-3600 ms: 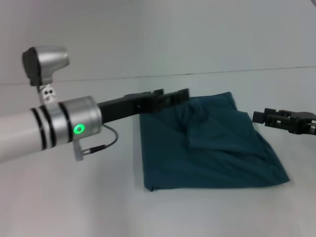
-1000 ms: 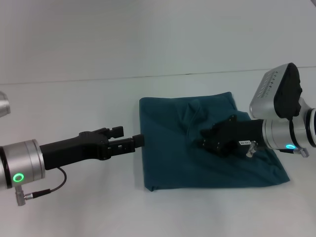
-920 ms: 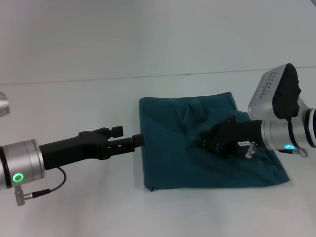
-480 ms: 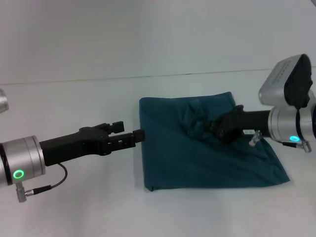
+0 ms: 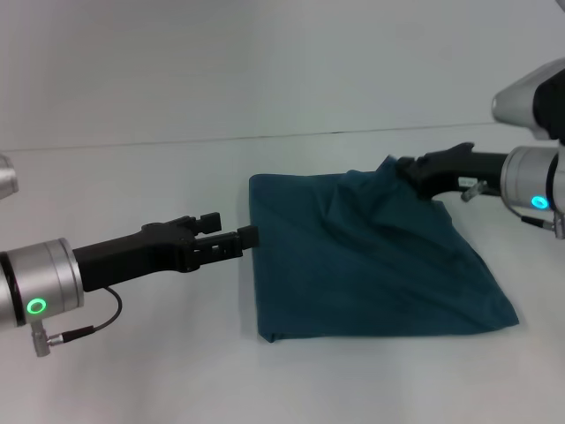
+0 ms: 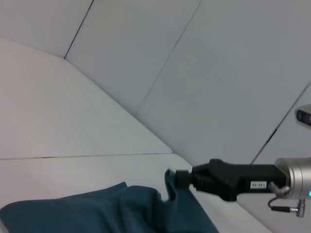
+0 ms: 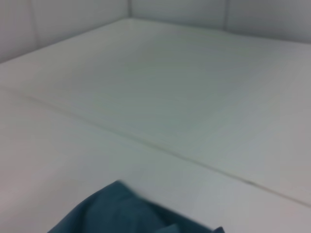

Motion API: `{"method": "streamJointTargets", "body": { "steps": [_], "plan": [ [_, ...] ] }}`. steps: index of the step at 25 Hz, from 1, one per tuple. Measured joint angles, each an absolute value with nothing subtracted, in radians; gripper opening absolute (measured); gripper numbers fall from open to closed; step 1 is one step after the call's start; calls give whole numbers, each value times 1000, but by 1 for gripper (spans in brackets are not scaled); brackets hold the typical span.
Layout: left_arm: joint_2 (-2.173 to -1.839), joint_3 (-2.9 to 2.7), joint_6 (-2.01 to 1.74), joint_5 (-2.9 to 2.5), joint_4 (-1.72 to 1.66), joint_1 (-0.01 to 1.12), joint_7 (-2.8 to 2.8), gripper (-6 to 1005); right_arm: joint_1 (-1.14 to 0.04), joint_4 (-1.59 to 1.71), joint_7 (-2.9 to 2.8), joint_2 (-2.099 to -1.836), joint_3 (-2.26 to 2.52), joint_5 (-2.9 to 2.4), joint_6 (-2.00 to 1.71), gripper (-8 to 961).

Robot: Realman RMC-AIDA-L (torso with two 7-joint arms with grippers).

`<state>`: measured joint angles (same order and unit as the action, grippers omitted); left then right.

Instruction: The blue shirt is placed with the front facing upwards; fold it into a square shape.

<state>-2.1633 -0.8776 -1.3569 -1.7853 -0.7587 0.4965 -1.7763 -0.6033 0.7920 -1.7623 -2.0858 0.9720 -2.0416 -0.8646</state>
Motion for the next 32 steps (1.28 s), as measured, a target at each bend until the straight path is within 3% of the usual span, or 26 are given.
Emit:
{"method": "streamJointTargets", "body": {
  "steps": [32],
  "plan": [
    [-2164, -877, -1336, -1772, -733, 525, -1789, 930, -626, 736, -2046, -2026, 907, -2141, -708, 29]
  ]
}}
